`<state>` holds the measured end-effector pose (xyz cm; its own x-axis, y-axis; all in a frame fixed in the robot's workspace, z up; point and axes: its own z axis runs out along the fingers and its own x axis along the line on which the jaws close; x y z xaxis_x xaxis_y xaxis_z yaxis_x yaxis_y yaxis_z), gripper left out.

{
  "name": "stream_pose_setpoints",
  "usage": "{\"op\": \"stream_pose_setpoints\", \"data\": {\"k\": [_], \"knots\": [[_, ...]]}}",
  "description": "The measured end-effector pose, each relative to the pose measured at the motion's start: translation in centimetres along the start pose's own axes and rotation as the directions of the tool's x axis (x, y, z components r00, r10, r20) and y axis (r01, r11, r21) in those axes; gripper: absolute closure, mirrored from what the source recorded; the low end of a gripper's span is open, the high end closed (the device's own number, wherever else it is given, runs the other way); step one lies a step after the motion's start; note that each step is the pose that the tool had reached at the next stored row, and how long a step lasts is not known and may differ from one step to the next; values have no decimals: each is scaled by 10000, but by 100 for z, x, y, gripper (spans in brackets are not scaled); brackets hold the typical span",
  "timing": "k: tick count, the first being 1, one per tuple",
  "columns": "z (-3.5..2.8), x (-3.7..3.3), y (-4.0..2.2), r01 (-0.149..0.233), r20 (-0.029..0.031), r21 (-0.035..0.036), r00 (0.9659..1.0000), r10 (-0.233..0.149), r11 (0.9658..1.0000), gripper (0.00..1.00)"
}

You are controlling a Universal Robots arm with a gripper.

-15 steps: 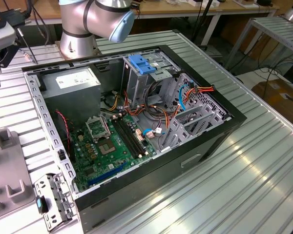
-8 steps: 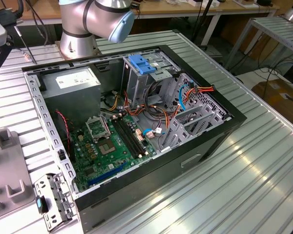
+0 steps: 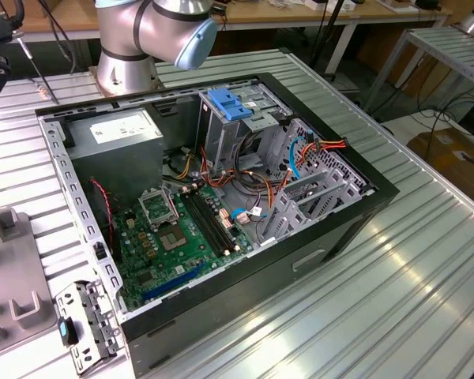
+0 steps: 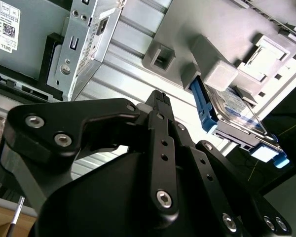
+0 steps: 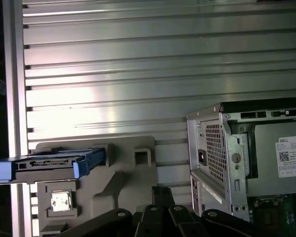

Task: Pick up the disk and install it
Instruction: 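Reach for the disk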

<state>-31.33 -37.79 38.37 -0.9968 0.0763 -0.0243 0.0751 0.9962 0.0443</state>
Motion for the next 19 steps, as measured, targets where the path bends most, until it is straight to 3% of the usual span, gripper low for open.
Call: {"op": "stream_pose_setpoints", "data": {"k": [6, 9, 19], "knots": [[0, 79, 14, 1, 0, -1, 10000, -1, 10000, 89], [0, 170, 29, 0, 0, 0, 10000, 0, 10000, 89], [1, 337, 50, 1, 0, 0, 10000, -1, 10000, 89]]}}
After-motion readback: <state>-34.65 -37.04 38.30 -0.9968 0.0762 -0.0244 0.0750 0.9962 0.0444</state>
